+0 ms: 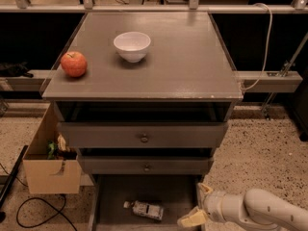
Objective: Pick blue plastic bottle from bottom drawer and place on counter
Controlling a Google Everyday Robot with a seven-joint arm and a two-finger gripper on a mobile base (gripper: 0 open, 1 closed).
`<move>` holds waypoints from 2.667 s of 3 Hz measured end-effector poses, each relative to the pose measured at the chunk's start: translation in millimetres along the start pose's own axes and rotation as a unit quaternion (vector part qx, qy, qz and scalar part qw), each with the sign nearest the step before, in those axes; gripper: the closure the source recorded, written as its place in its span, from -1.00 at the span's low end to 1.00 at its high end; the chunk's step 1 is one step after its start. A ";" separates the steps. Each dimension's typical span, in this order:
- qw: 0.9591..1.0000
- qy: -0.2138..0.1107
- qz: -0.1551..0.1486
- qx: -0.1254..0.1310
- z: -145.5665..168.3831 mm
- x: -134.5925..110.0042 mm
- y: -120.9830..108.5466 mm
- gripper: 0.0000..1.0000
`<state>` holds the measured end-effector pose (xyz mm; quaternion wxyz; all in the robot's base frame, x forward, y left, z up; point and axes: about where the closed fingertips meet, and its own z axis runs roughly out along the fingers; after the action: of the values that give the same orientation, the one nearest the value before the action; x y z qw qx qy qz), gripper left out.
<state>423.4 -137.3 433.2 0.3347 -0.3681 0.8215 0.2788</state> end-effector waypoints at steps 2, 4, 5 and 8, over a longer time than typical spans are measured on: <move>0.995 0.006 -0.095 -0.029 39.6 -0.3 -9.8 -1.00; 0.993 -0.002 -0.098 -0.064 78.1 8.8 -4.0 -1.00; 0.991 -0.009 -0.112 -0.075 119.9 38.6 -9.1 -1.00; 0.985 -0.038 -0.138 -0.092 196.2 93.3 3.6 -1.00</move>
Offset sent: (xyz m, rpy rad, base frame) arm 0.0328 0.0300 -0.0364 -0.0688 -0.1489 0.3213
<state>441.1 -36.1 241.7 0.3657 -0.4965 0.7204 0.3176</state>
